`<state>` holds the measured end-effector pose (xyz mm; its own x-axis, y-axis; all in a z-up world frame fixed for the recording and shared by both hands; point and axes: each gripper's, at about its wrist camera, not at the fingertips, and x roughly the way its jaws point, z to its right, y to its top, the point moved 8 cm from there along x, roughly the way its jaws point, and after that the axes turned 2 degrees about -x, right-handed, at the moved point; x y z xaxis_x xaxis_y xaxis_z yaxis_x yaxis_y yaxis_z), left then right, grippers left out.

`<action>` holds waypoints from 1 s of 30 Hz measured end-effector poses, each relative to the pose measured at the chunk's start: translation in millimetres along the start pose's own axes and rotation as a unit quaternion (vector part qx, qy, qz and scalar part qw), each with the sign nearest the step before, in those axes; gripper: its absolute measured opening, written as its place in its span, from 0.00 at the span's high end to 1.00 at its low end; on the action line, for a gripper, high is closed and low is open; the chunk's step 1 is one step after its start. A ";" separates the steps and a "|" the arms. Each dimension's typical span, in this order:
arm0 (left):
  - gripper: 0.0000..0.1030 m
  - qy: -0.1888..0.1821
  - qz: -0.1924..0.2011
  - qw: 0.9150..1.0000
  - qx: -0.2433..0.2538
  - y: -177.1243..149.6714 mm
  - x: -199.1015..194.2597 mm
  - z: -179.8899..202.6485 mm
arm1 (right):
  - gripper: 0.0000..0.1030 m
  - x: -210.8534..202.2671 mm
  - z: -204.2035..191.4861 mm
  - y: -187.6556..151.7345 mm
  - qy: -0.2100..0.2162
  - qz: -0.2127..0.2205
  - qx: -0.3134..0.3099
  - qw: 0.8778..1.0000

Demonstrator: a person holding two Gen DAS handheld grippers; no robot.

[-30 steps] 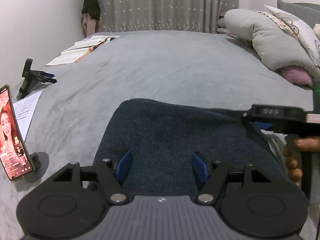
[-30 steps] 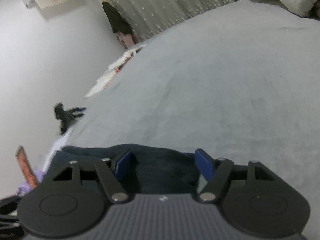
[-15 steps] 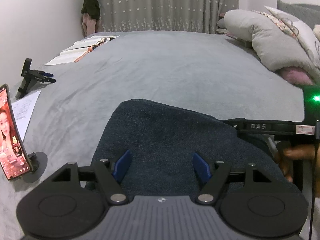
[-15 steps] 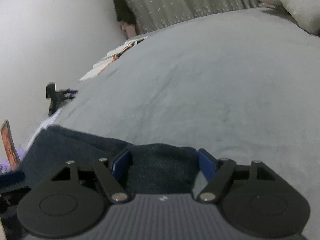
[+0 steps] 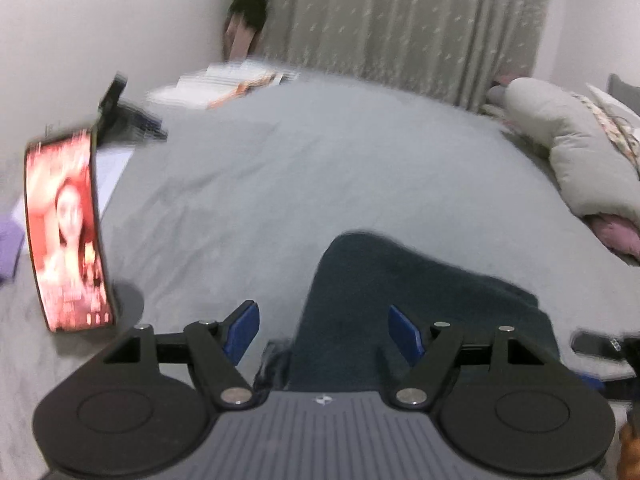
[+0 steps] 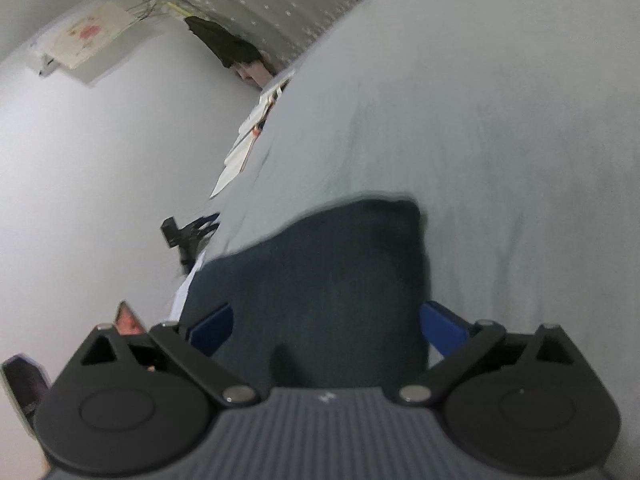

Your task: Fold clothes

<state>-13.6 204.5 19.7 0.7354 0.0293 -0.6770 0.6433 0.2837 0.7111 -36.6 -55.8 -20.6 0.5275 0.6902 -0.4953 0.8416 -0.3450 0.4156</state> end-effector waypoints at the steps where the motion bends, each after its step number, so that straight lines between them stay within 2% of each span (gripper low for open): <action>1: 0.31 0.002 -0.006 1.000 -0.008 -0.2 2.8 -5.4 | 0.01 -1.4 3.3 -6.7 0.007 -0.008 0.012 1.000; 3: 0.24 -0.004 -0.021 0.999 -0.026 -2.3 9.2 -13.5 | 0.01 -1.7 7.1 -12.6 0.018 -0.010 0.019 1.000; 5: 0.21 -0.021 -0.037 0.998 -0.048 -6.2 16.4 -18.3 | 0.00 2.4 6.7 -17.3 0.019 -0.007 0.002 1.000; 9: 0.16 -0.044 -0.057 0.994 -0.083 -10.4 25.8 -25.9 | 0.00 9.7 -0.8 -21.0 0.026 0.001 -0.023 0.999; 13: 0.16 -0.072 -0.069 0.990 -0.103 -14.5 28.4 -23.3 | 0.00 14.9 -12.1 -25.7 0.026 0.018 -0.048 0.998; 16: 0.14 -0.125 -0.092 0.981 -0.118 -23.1 31.3 -10.0 | 0.00 13.2 -13.0 -25.3 0.038 0.020 -0.044 0.998; 19: 0.11 -0.113 -0.087 0.985 -0.096 -25.2 34.6 -6.4 | 0.00 13.2 -12.3 -26.9 0.040 0.013 -0.048 0.998; 25: 0.07 -0.117 -0.097 0.982 -0.112 -27.2 40.7 -7.6 | 0.01 14.8 -12.8 -34.7 0.019 0.001 -0.085 0.996; 26: 0.07 -0.118 -0.097 0.982 -0.111 -27.6 41.3 -7.3 | 0.03 14.6 -12.9 -35.9 0.012 0.002 -0.089 0.996; 29: 0.18 -0.115 -0.090 0.984 -0.101 -26.6 42.7 -5.9 | 0.28 15.7 -14.2 -37.3 -0.021 0.002 -0.102 0.995; 30: 0.23 -0.112 -0.084 0.986 -0.092 -27.3 42.1 -3.5 | 0.32 16.0 -15.7 -37.5 -0.028 0.003 -0.105 0.994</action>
<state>-0.9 201.3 -28.9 0.6638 -0.2397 -0.7085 0.7257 0.4358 0.5324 -61.5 -21.8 -32.1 0.5424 0.6506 -0.5315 0.7991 -0.2045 0.5653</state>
